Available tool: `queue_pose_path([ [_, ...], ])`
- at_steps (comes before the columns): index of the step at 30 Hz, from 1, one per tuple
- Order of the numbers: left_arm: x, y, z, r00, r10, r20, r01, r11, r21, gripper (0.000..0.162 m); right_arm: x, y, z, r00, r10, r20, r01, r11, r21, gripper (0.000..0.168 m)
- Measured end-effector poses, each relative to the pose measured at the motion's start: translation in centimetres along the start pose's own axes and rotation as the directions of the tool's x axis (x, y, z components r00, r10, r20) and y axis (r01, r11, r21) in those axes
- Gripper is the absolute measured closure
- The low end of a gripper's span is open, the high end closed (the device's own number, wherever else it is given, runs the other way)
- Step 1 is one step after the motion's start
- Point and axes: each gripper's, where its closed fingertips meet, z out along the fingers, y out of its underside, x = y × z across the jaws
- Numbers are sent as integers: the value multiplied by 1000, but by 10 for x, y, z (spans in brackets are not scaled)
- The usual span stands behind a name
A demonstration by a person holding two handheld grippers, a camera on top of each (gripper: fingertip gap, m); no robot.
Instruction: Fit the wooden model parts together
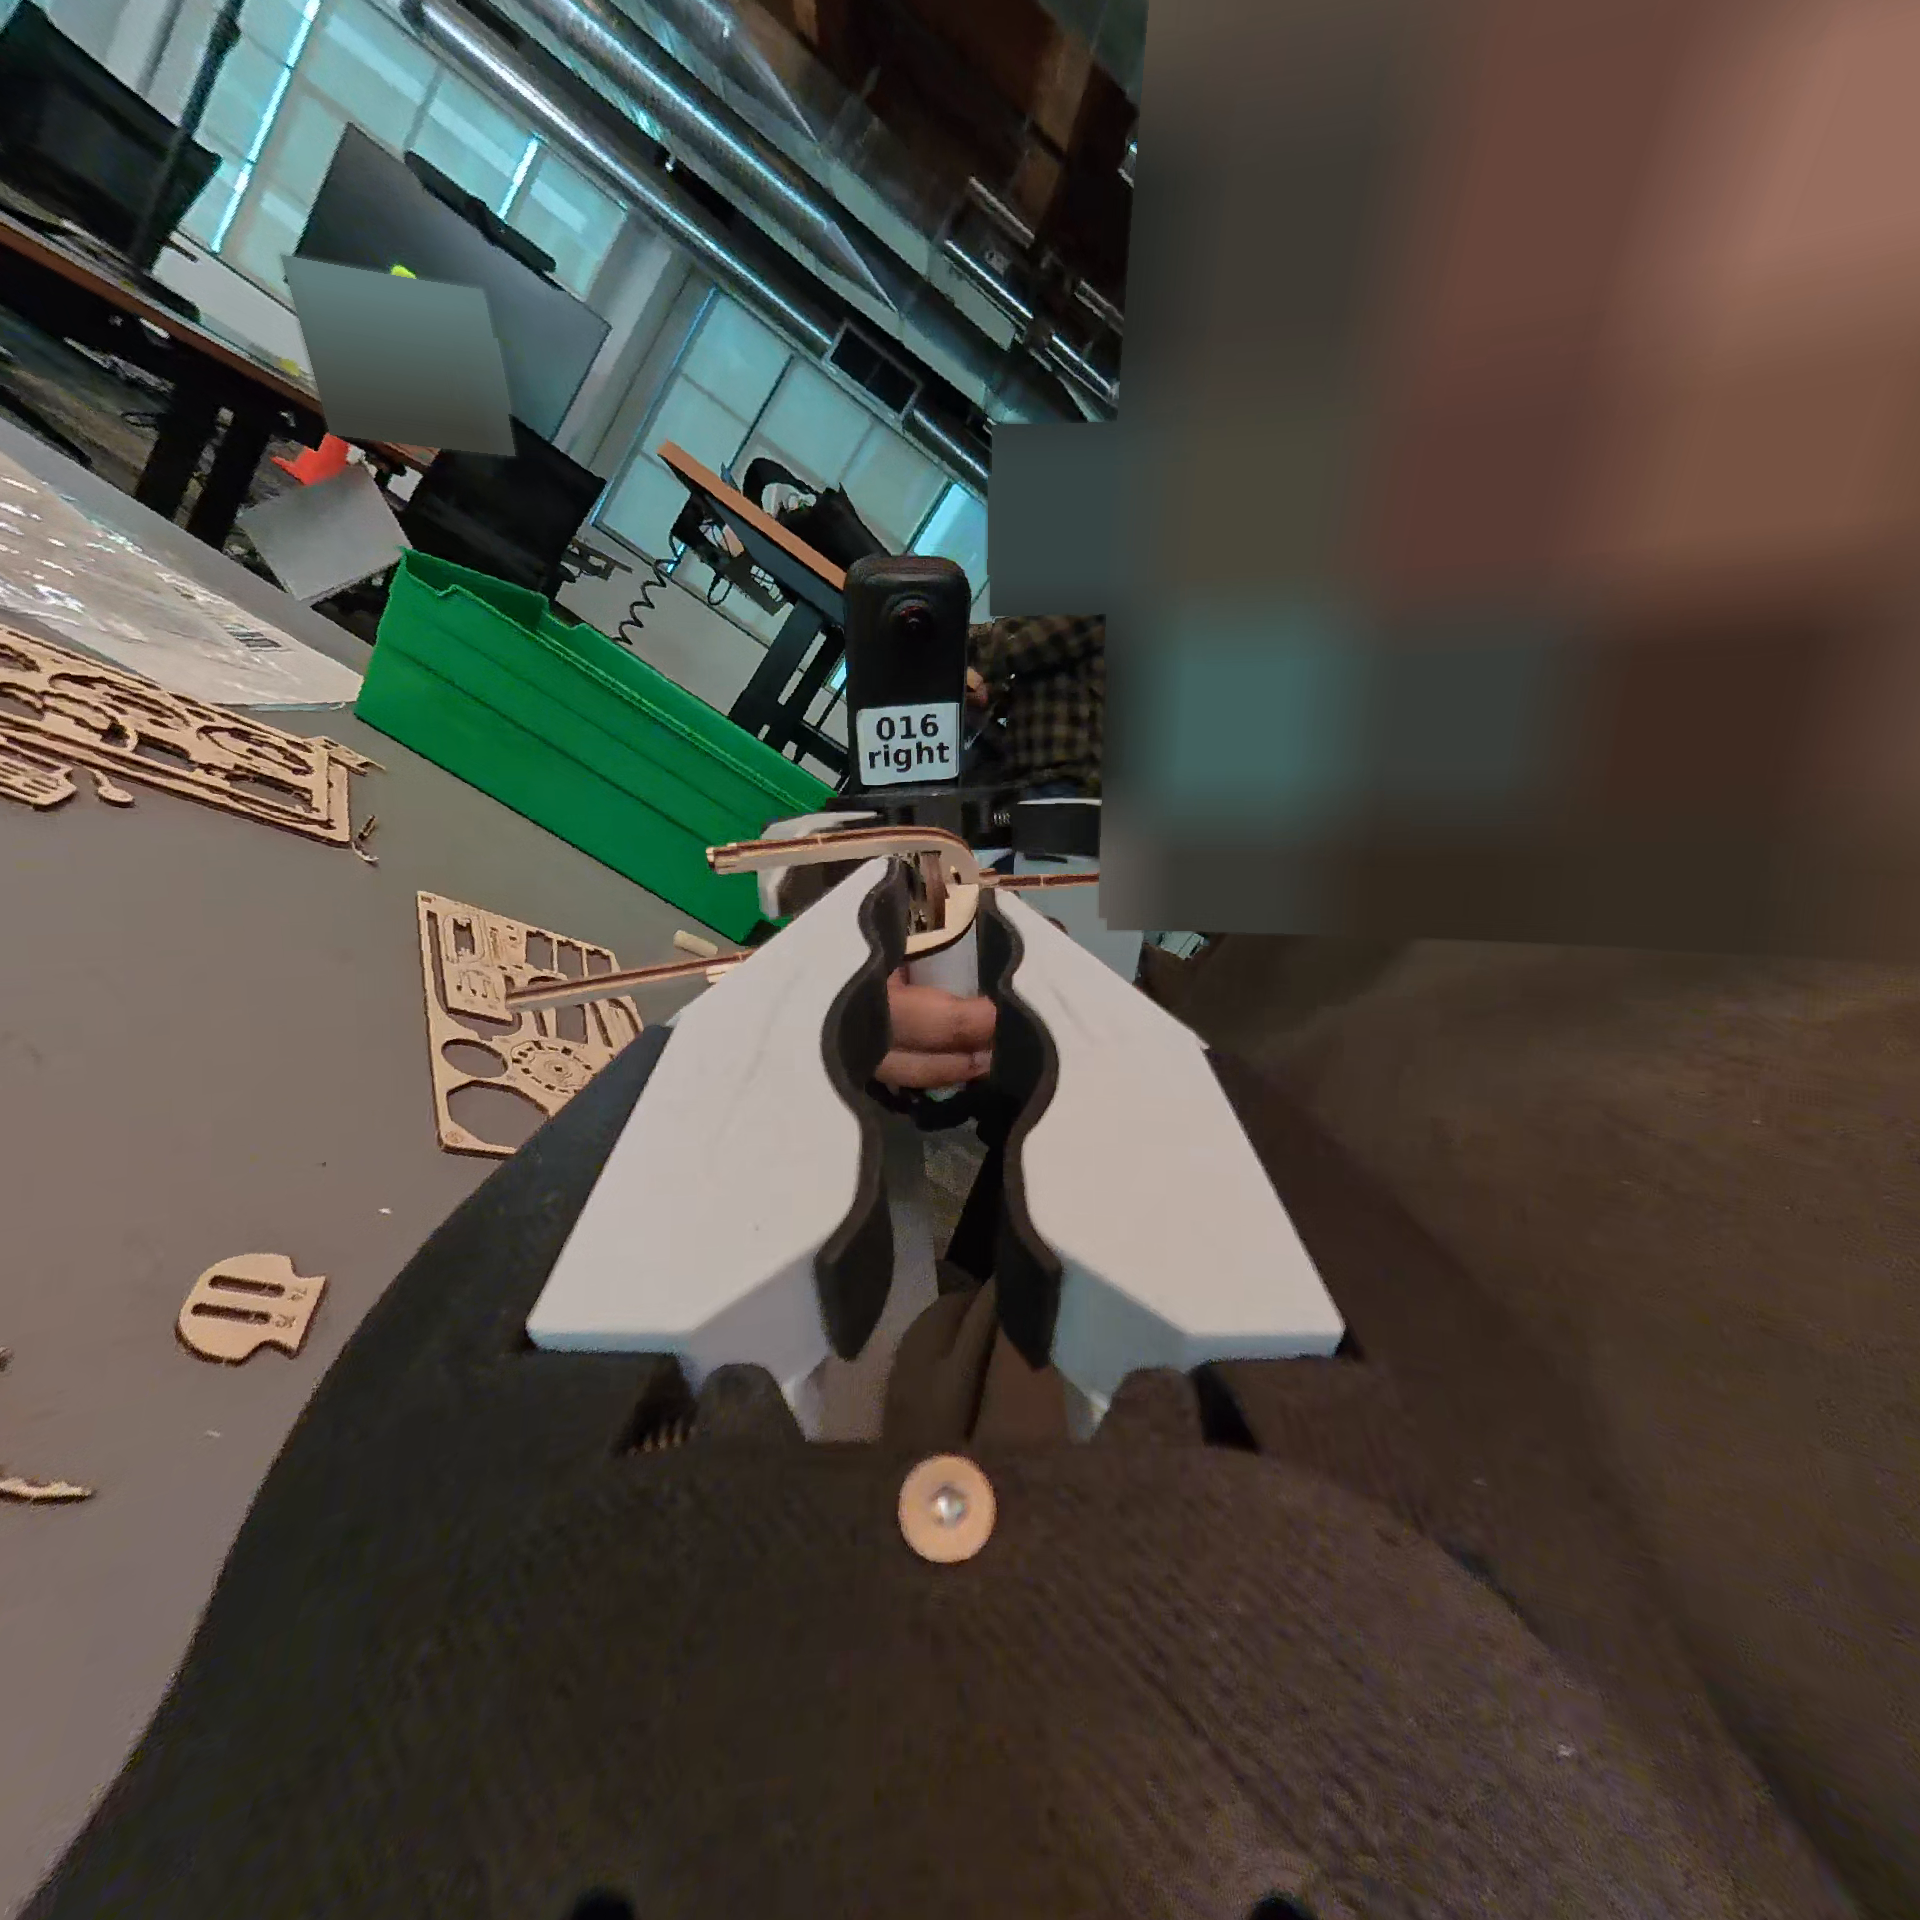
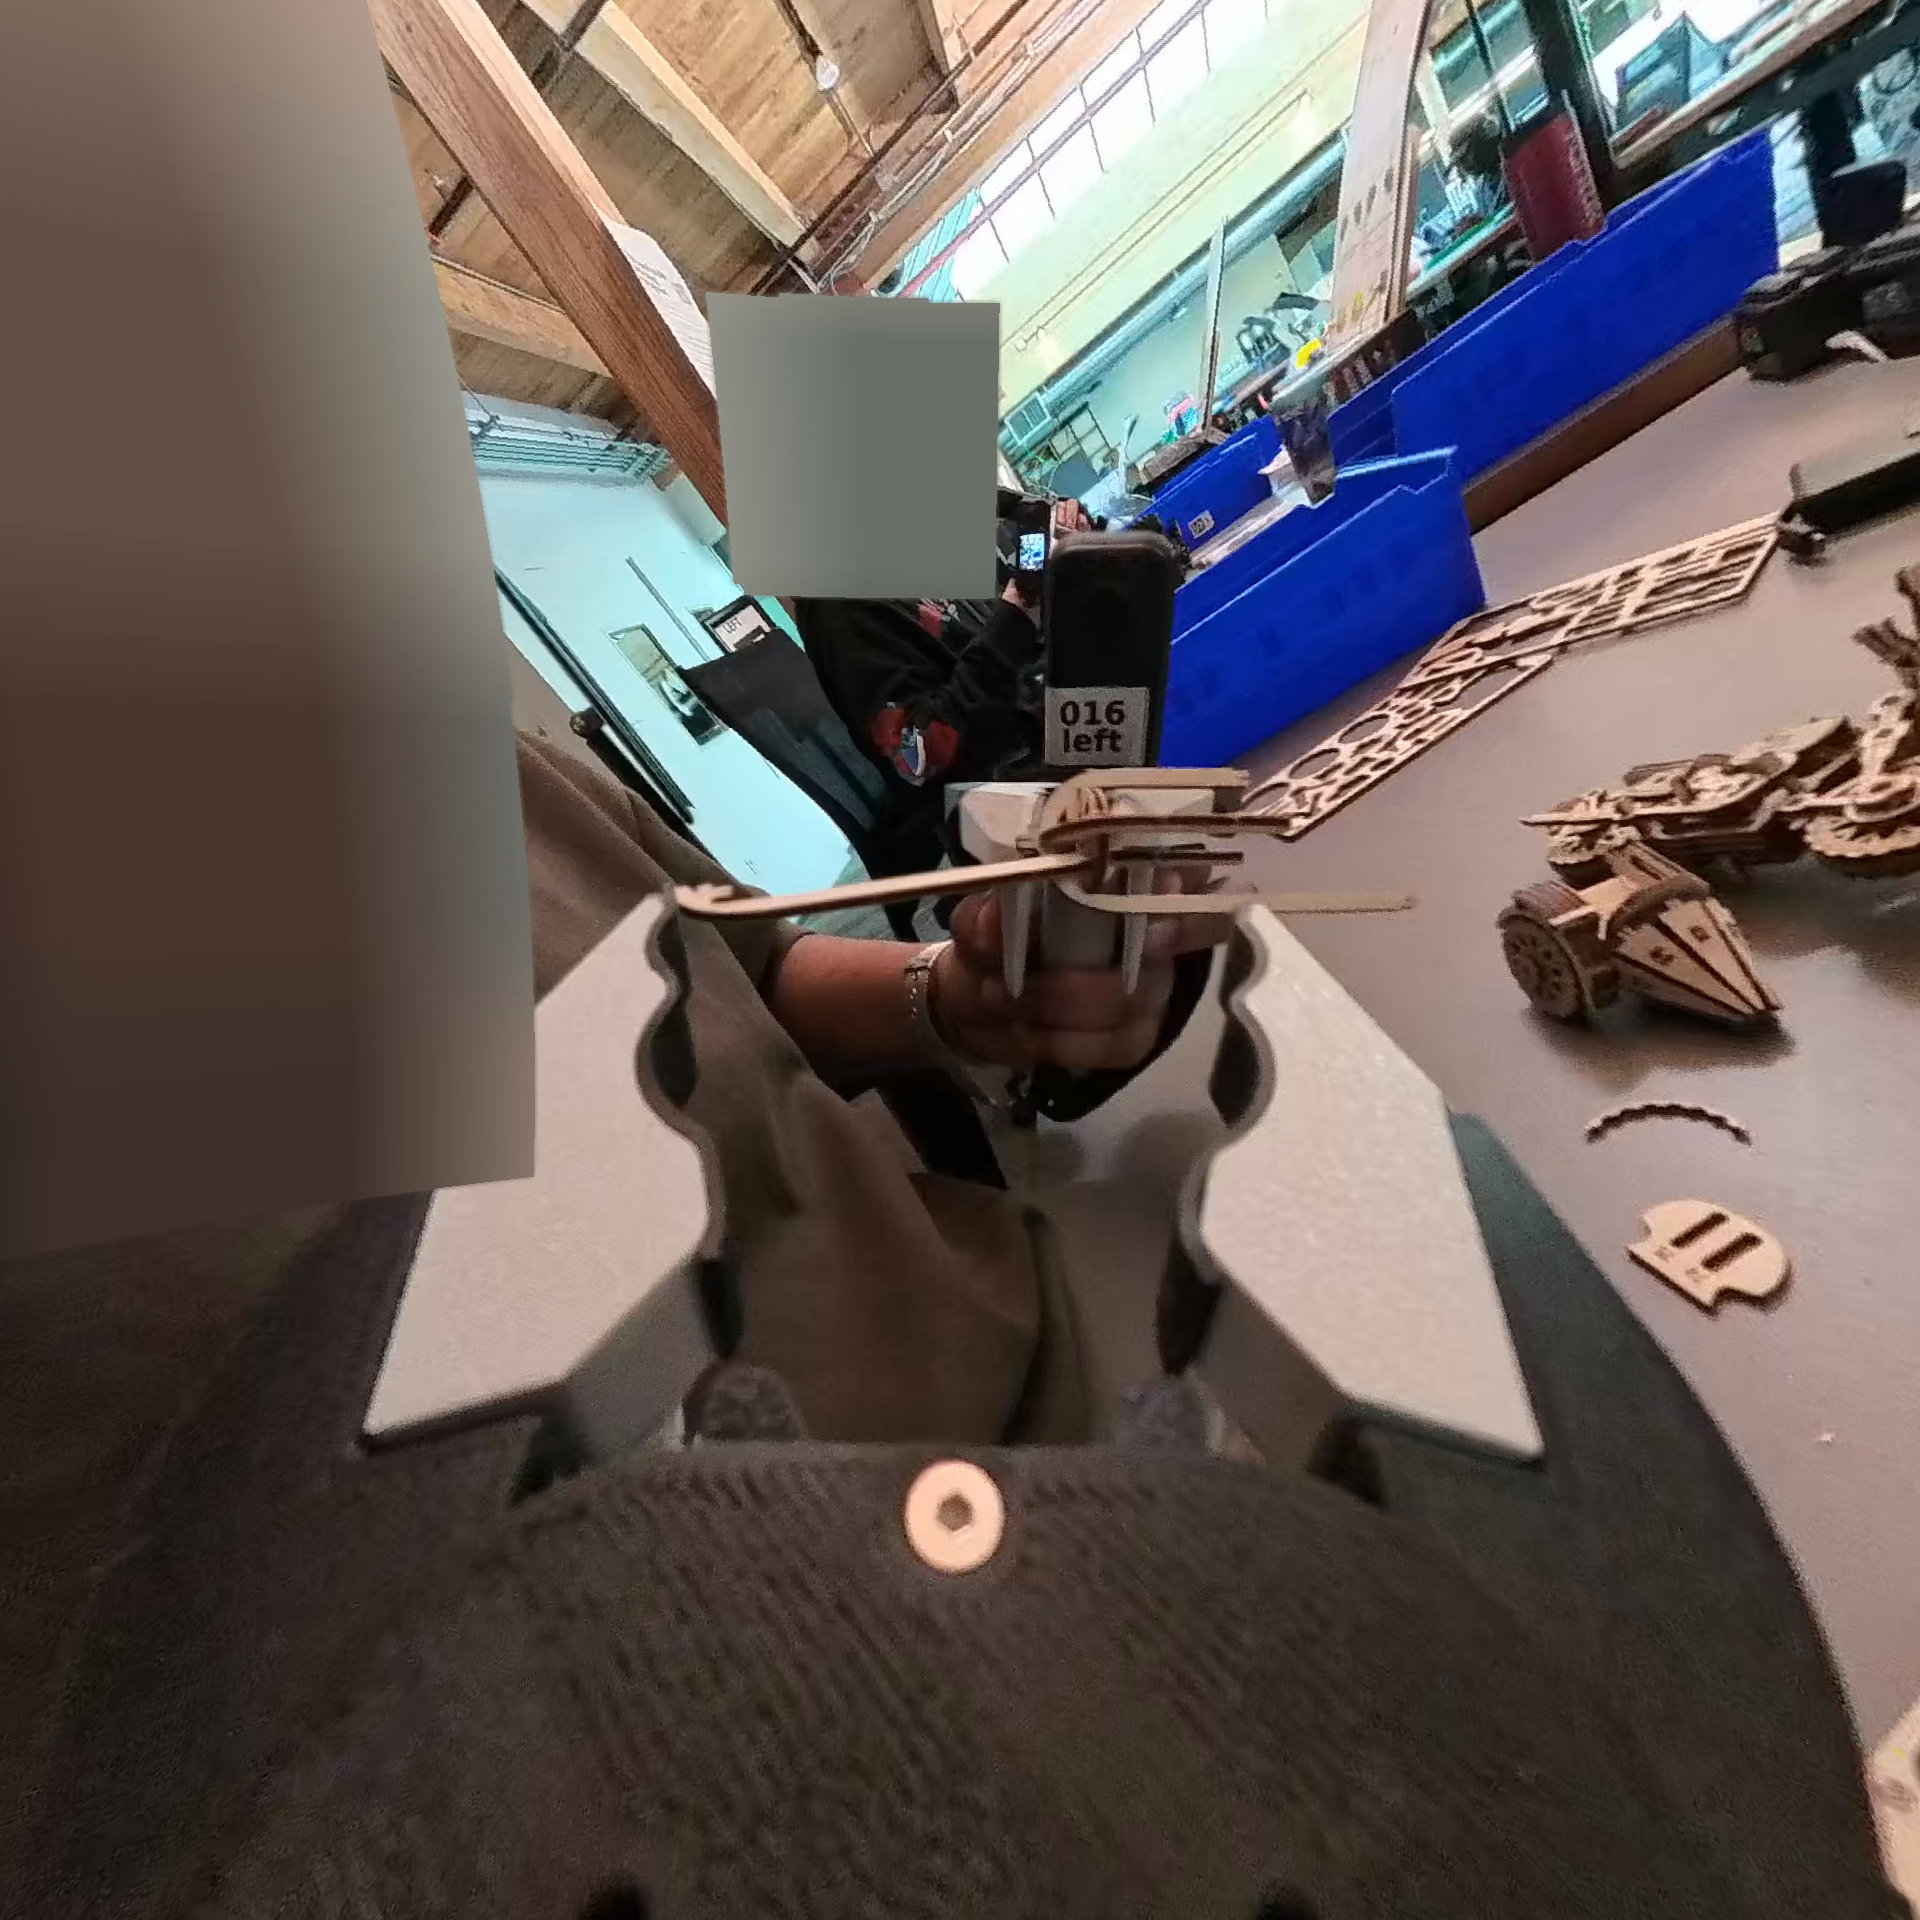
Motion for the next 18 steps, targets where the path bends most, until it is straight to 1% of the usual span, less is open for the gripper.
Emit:
queue_pose_path([
  [5, -6, 8, -2, 999, -7, 39, 8, 1000, -17, 150, -1, 5, 3, 996, 58, 65, -58, 998, -1, 72],
  [12, -7, 11, -1, 998, 7, 55, -5, 999, -42, 150, -3, 10, 6, 994, 60, 87, -58, 998, -25, 74],
  [15, -9, 14, 1, 998, 5, 63, -2, 999, -51, 151, -6, 9, 5, 994, 47, 95, -45, 999, -25, 82],
  [18, -8, 14, 1, 998, -2, 60, 5, 999, -51, 151, -6, 10, 4, 996, 30, 86, -27, 999, -37, 83],
])
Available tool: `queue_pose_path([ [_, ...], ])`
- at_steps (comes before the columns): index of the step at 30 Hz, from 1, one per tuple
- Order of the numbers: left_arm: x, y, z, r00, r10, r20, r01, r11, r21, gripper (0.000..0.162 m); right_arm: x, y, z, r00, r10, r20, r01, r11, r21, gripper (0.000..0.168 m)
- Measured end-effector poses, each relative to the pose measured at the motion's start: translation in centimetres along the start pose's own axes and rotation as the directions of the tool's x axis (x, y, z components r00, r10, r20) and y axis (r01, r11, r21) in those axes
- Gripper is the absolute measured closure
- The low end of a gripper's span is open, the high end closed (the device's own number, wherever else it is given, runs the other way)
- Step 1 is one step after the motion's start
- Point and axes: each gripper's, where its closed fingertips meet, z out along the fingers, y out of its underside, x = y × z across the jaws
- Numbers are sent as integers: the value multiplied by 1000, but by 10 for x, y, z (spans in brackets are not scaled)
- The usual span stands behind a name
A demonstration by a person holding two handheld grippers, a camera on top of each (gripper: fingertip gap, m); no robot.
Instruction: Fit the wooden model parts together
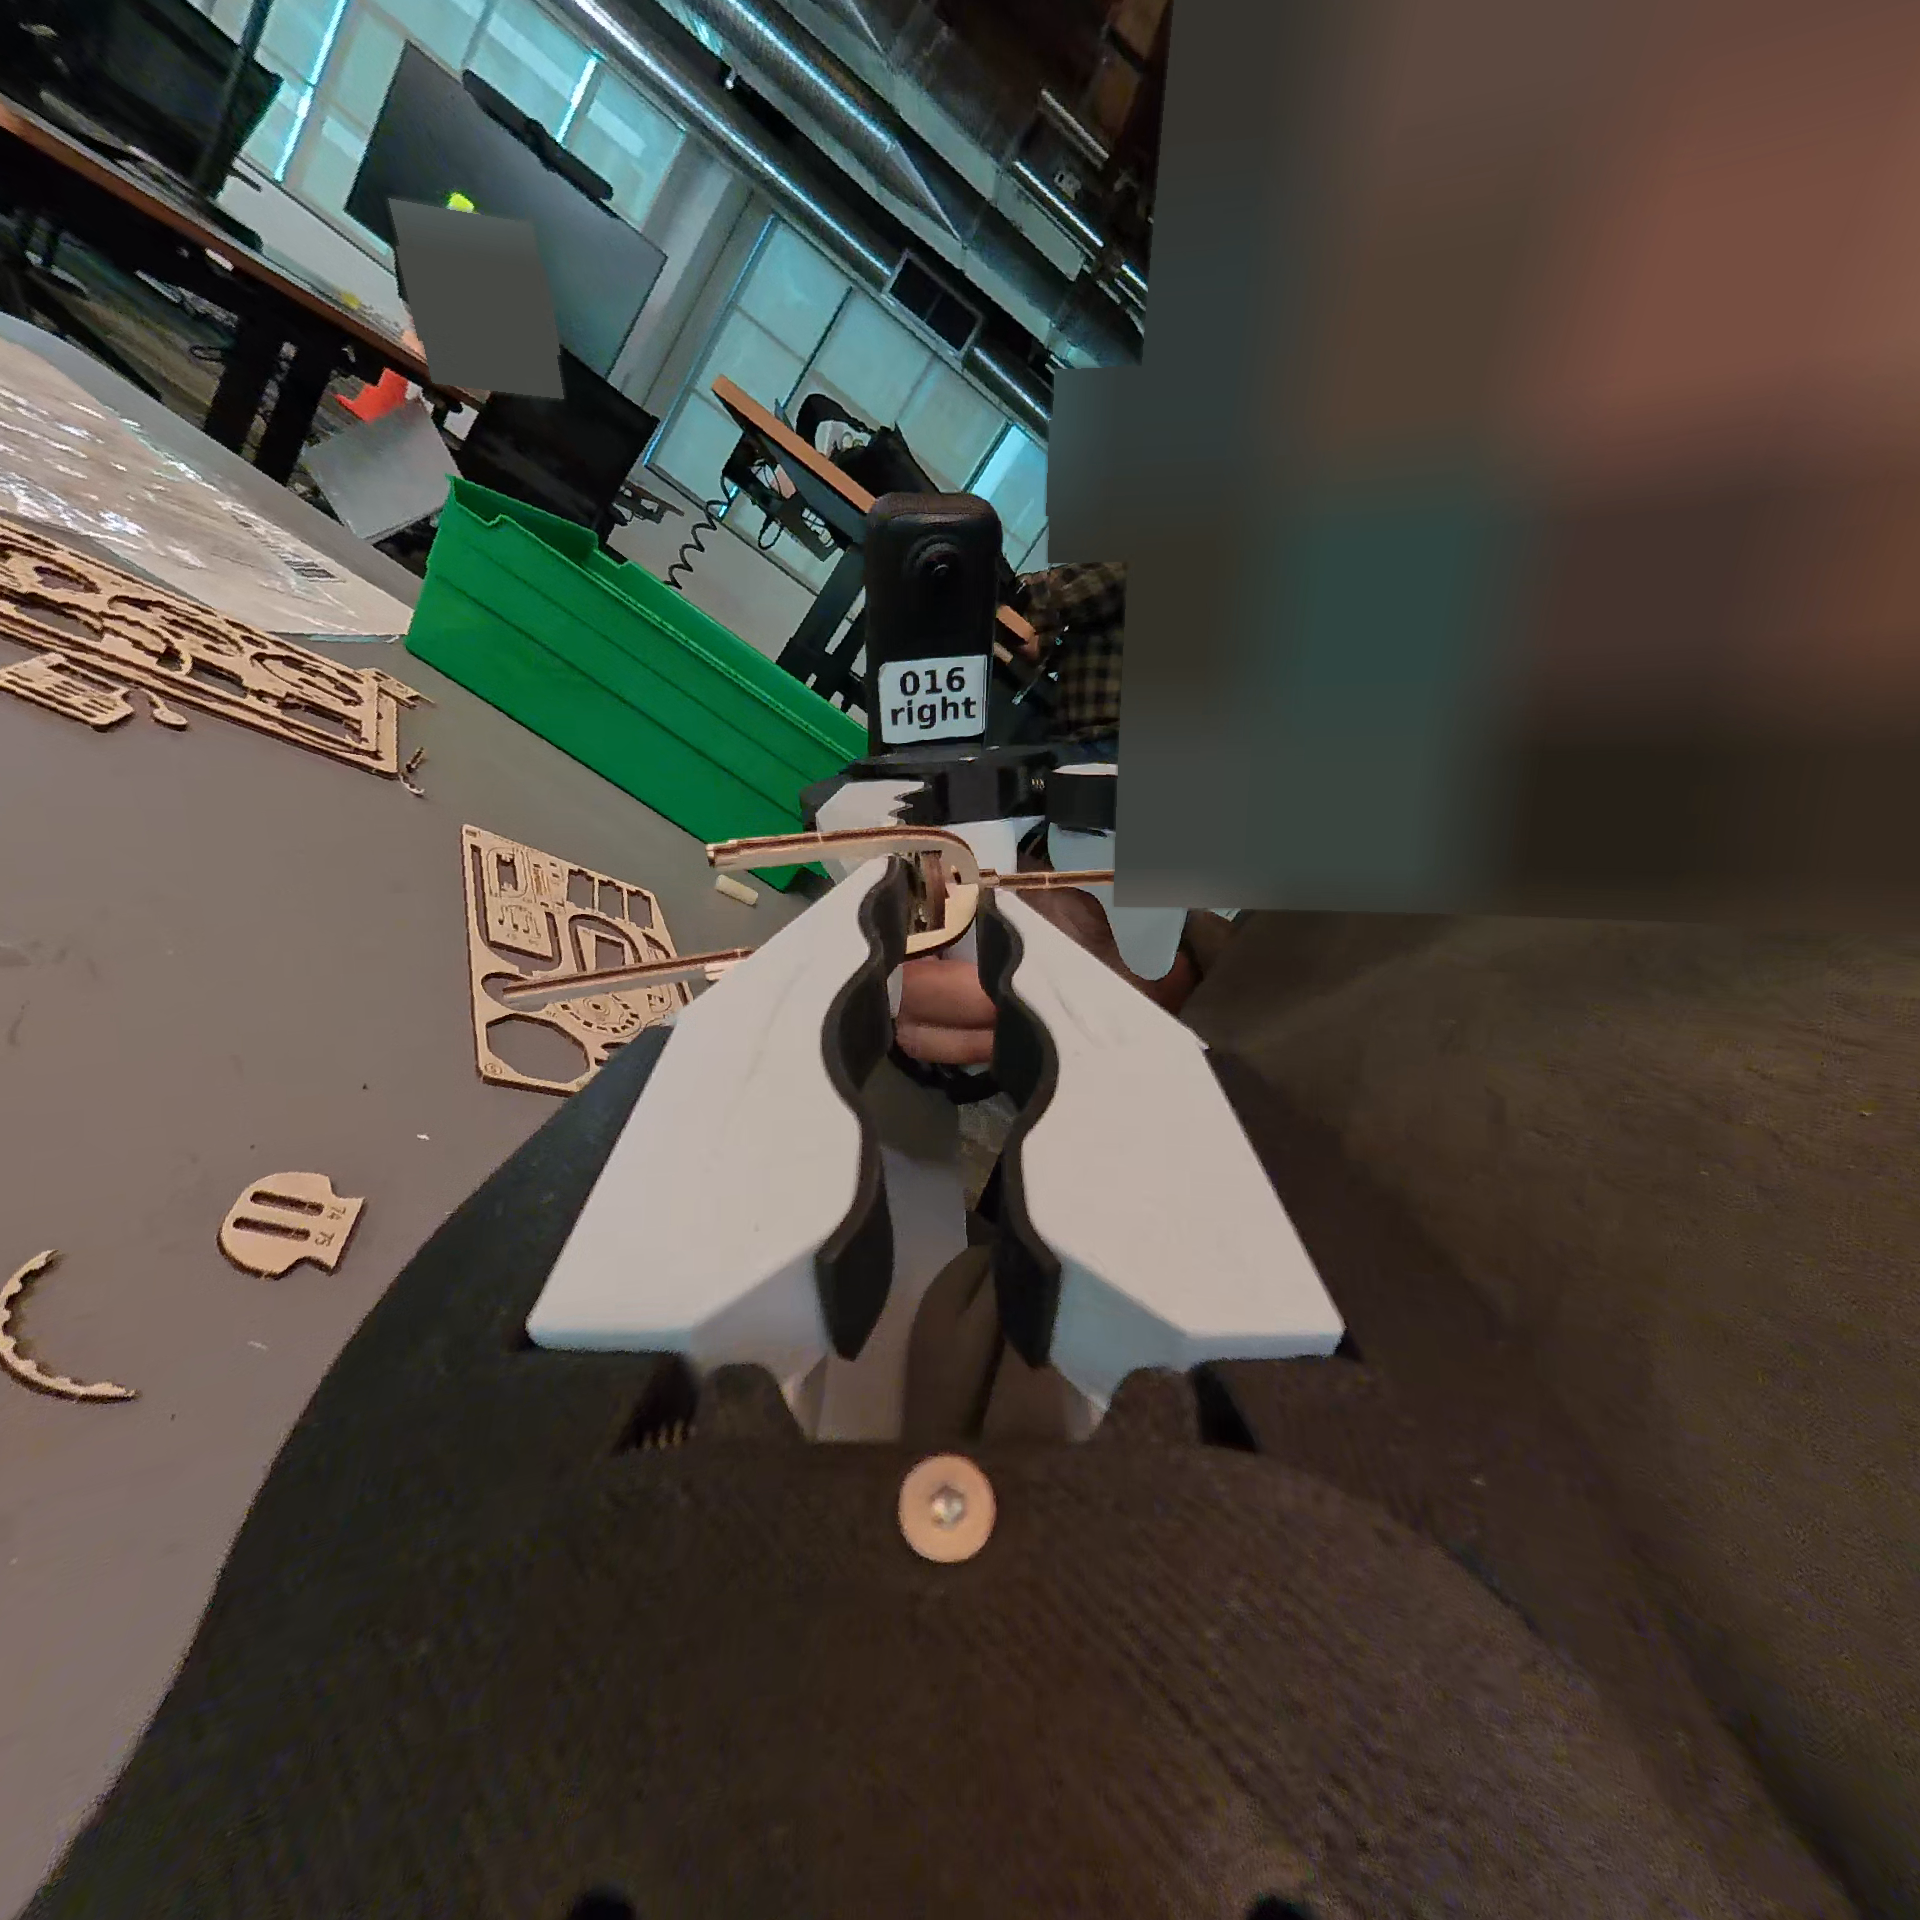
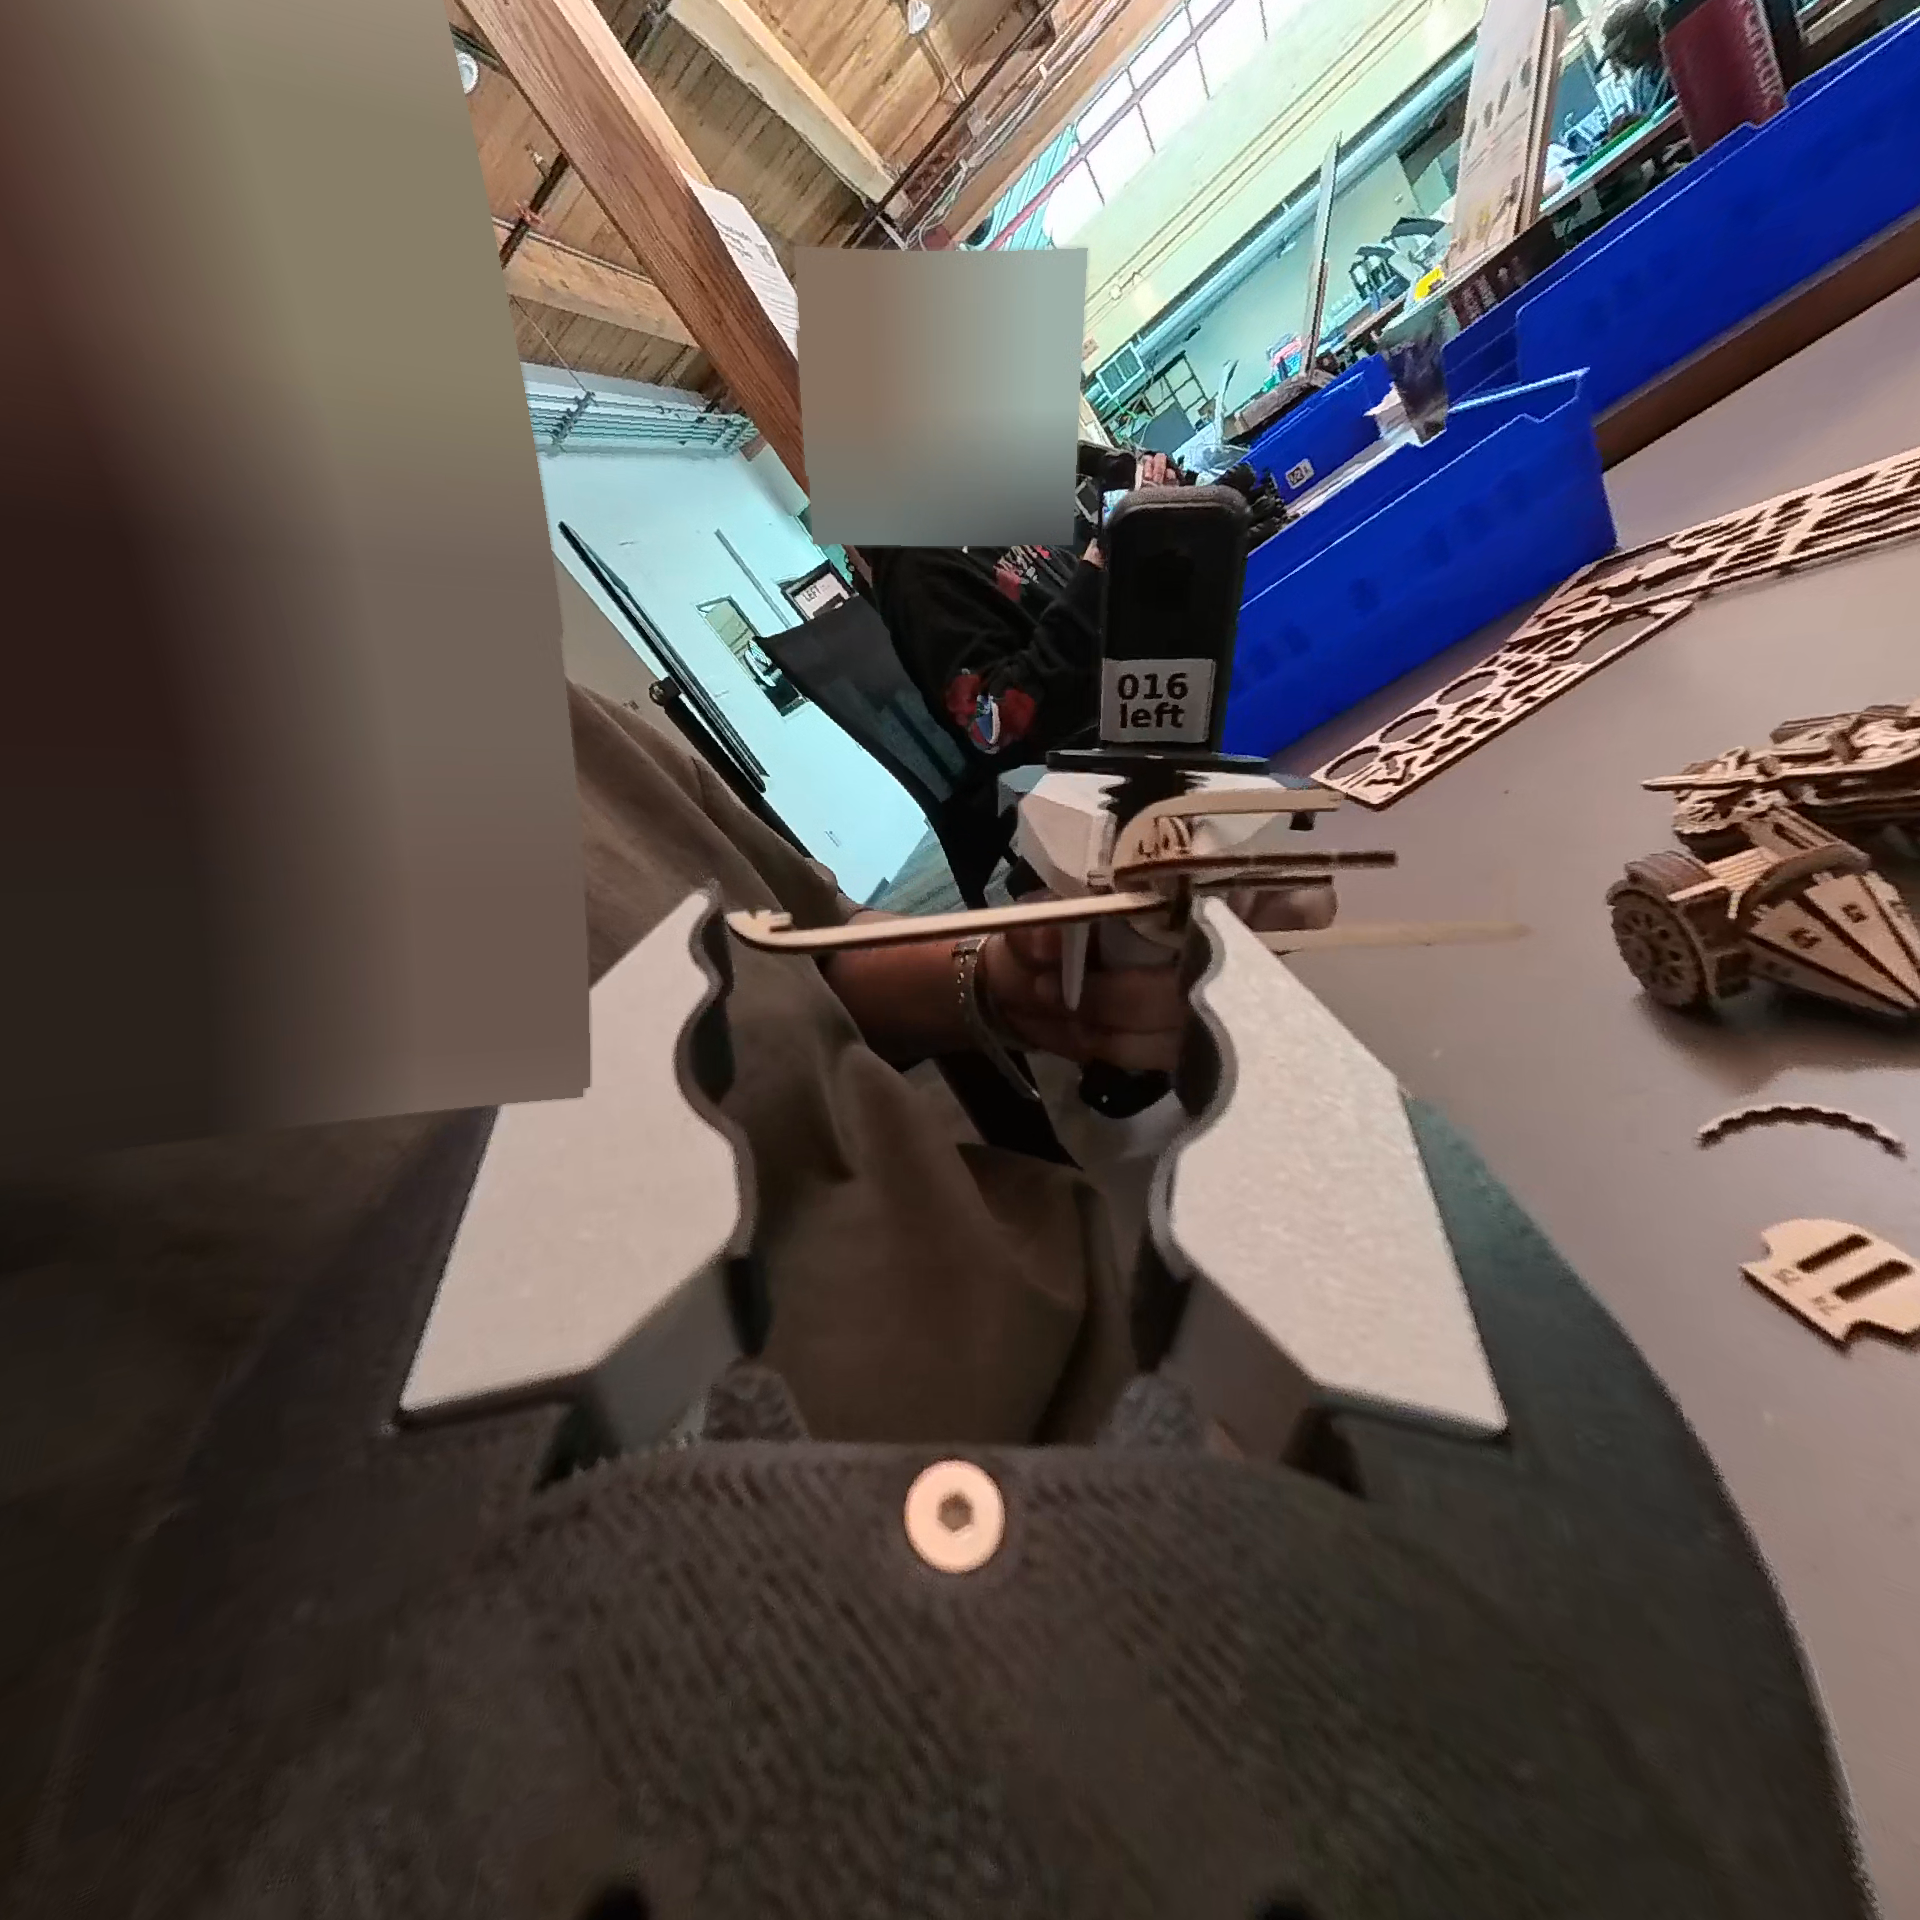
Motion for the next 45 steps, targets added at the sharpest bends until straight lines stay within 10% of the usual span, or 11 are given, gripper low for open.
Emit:
queue_pose_path([
  [45, -21, -1, -6, 992, 24, 127, -21, 999, -24, 151, 26, -10, -37, 996, 64, -57, -62, 997, 43, 81],
])
